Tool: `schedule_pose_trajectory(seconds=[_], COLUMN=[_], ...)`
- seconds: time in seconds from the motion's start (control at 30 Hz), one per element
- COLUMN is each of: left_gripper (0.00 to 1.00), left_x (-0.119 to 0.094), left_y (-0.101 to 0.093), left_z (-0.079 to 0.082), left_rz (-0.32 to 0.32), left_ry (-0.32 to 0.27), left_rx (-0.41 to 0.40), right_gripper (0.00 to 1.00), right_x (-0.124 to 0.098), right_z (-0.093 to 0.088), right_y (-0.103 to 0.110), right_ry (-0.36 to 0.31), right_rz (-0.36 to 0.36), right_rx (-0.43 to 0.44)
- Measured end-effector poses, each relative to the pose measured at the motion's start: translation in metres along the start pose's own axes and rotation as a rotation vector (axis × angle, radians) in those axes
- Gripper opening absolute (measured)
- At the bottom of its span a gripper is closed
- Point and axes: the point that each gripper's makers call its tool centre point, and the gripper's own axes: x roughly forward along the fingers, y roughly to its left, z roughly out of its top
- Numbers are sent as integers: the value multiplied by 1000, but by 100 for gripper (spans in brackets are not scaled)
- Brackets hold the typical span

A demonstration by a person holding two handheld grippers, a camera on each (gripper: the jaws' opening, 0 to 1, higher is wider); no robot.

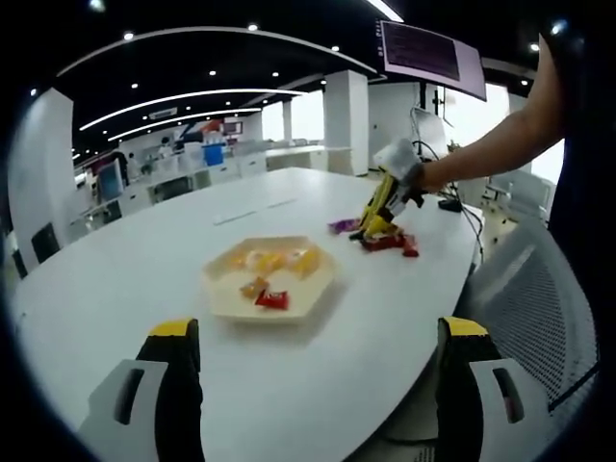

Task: Place the target food into the container with the food tongs after gripping and lifting it, then release it inside without dropping or visibly crushing the food.

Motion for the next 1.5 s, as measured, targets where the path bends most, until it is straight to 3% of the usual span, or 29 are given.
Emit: schedule_pose_trajectory(seconds=[0.37, 1.2, 1.5], left_gripper=[99, 99, 99], left_x=[0, 0, -1], left_y=[-1, -2, -1], left_z=[1, 2, 4], left_rz=[-5, -5, -3], left_ry=[-3, -7, -17], left_rx=[0, 7, 11], right_gripper=[19, 20, 20], right_x=[-15, -39, -30], right_z=[14, 46, 79], right_y=[-11, -23, -13], right_ry=[-36, -93, -111], right_rz=[6, -15, 6], right_rx=[84, 101, 68])
